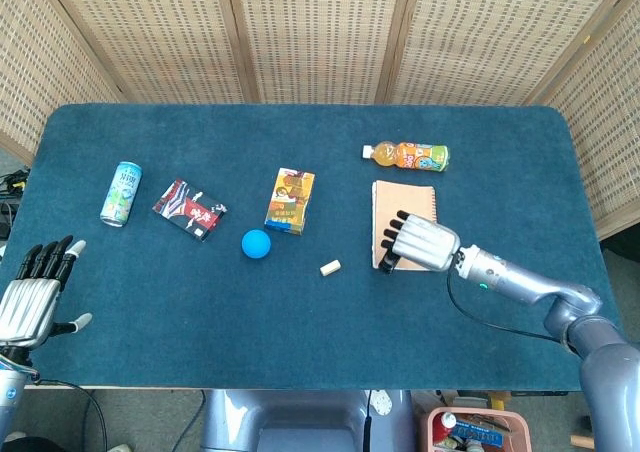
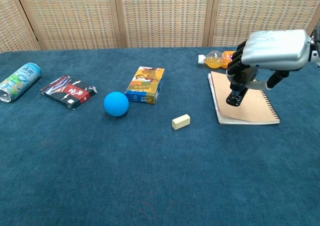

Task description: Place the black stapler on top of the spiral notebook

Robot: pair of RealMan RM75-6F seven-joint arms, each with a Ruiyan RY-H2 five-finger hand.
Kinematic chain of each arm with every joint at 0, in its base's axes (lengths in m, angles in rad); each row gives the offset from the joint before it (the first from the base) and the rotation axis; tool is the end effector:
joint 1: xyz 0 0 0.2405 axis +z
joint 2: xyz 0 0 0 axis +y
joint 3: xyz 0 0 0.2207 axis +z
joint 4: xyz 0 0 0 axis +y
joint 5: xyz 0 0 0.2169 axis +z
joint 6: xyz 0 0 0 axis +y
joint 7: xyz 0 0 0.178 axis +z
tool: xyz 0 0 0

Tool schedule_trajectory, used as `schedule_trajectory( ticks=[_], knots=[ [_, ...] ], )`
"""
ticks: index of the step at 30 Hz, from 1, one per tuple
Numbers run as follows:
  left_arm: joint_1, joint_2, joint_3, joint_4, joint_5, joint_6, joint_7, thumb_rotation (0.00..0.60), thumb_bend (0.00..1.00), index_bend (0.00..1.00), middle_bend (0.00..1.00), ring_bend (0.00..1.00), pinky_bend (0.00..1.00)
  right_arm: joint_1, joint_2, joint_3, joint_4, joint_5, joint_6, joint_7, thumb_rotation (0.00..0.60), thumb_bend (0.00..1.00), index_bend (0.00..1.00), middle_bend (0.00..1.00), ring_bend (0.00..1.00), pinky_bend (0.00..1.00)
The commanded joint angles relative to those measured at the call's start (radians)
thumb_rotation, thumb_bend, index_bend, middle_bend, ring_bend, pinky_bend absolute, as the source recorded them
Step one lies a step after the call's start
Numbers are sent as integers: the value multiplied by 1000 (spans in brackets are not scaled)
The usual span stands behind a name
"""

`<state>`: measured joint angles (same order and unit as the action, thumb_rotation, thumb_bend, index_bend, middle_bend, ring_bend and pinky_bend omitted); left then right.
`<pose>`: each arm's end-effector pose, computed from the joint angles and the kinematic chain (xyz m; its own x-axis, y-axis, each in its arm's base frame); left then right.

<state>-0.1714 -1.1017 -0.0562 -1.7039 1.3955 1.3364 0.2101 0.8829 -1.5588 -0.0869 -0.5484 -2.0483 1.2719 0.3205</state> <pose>-0.2700 0.2343 0.1153 0.5041 0.1212 0.8551 0.8625 -0.0207 -0.5056 -0.1594 -0.4027 0.0260 0.7884 0.2605 0.5573 -0.1395 -0.8066 0.5744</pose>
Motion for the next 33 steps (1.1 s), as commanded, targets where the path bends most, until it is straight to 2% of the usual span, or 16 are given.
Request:
schedule_trajectory(
  ticks=[1, 12, 18, 20, 22, 26, 29, 31, 33],
  knots=[
    [-5, -1, -3, 5, -13, -10, 1, 600, 0, 0, 0, 0, 0, 38, -52, -4, 83, 22, -46, 39, 600, 594, 578, 548, 433, 457],
    [-20, -12, -11, 25, -53, -39, 10, 600, 0, 0, 0, 0, 0, 61, -156, -55, 274, 43, -122, 114, 600, 594, 578, 548, 433, 459],
    [-26, -20, -14, 35, -74, -50, 17, 600, 0, 0, 0, 0, 0, 46, -194, -75, 332, 57, -120, 153, 600, 588, 577, 542, 431, 459],
    [-28, -22, -15, 36, -79, -53, 20, 600, 0, 0, 0, 0, 0, 43, -203, -85, 350, 56, -119, 152, 600, 501, 556, 513, 407, 459],
    [-30, -24, -14, 37, -80, -55, 24, 600, 0, 0, 0, 0, 0, 41, -212, -90, 364, 59, -113, 147, 600, 332, 525, 482, 370, 458],
    [-32, -27, -13, 38, -83, -56, 28, 600, 0, 0, 0, 0, 0, 36, -231, -104, 391, 60, -98, 118, 600, 210, 499, 443, 320, 427],
    [-32, -27, -12, 37, -83, -54, 30, 600, 0, 0, 0, 0, 0, 33, -238, -113, 405, 61, -99, 96, 600, 106, 380, 298, 171, 337],
    [-31, -26, -11, 34, -80, -50, 28, 600, 0, 0, 0, 0, 0, 30, -241, -120, 413, 64, -120, 83, 600, 33, 268, 168, 51, 251],
    [-30, -26, -10, 34, -79, -46, 28, 600, 0, 0, 0, 0, 0, 29, -242, -123, 418, 70, -138, 68, 600, 13, 230, 102, 6, 206]
  ],
)
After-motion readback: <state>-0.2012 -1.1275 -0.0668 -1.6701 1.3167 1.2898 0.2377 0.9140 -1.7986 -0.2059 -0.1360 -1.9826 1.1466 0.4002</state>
